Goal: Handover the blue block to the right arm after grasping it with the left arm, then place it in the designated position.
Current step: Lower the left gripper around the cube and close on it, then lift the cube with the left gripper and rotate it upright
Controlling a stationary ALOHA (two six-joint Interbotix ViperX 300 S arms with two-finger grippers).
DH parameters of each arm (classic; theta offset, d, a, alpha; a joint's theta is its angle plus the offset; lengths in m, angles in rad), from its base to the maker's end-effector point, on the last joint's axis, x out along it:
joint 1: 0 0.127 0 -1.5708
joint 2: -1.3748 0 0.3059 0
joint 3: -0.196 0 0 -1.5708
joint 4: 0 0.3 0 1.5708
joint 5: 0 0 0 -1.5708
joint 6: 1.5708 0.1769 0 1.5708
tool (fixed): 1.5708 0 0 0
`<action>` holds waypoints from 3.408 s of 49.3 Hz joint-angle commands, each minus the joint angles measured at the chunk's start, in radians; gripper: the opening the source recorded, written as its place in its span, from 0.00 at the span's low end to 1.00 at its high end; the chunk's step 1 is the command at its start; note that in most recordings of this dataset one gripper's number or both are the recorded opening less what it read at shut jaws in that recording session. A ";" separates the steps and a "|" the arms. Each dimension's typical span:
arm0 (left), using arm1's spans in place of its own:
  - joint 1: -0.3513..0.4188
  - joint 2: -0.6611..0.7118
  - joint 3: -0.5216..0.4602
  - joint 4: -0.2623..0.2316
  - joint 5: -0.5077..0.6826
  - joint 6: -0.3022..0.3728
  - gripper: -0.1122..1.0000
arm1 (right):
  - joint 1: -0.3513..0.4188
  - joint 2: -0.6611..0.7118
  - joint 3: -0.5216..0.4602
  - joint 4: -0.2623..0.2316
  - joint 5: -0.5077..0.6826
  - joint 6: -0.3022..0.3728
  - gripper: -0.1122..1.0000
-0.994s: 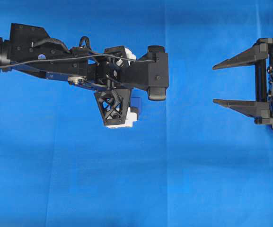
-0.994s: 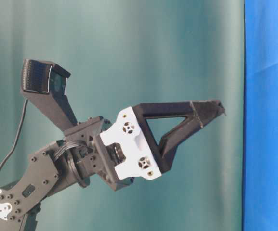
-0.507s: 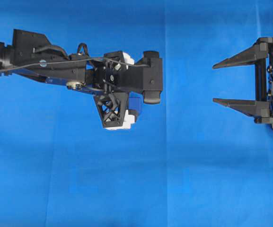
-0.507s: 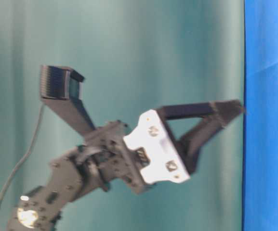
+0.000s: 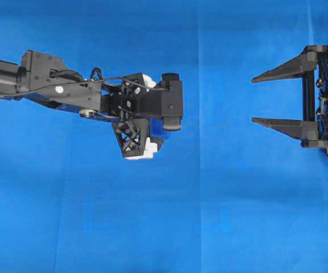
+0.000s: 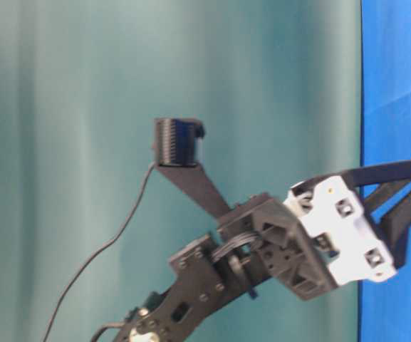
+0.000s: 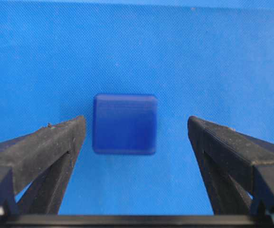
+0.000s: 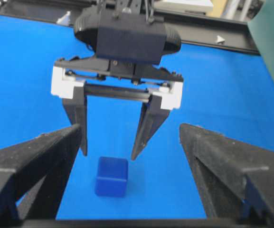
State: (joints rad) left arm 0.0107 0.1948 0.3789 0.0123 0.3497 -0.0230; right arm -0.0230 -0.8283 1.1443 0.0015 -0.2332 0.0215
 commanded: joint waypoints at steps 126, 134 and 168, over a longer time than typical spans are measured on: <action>-0.003 -0.322 -0.058 0.002 0.210 -0.005 0.54 | -0.002 0.014 -0.023 0.003 -0.003 0.000 0.96; -0.003 -0.345 -0.057 0.002 0.212 -0.005 0.54 | -0.002 0.014 -0.023 0.003 -0.005 0.000 0.96; -0.003 -0.345 -0.052 0.002 0.215 -0.008 0.54 | -0.002 0.014 -0.021 0.003 -0.005 0.000 0.96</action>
State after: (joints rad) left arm 0.0092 -0.1243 0.3467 0.0123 0.5691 -0.0291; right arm -0.0230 -0.8176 1.1443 0.0015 -0.2332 0.0215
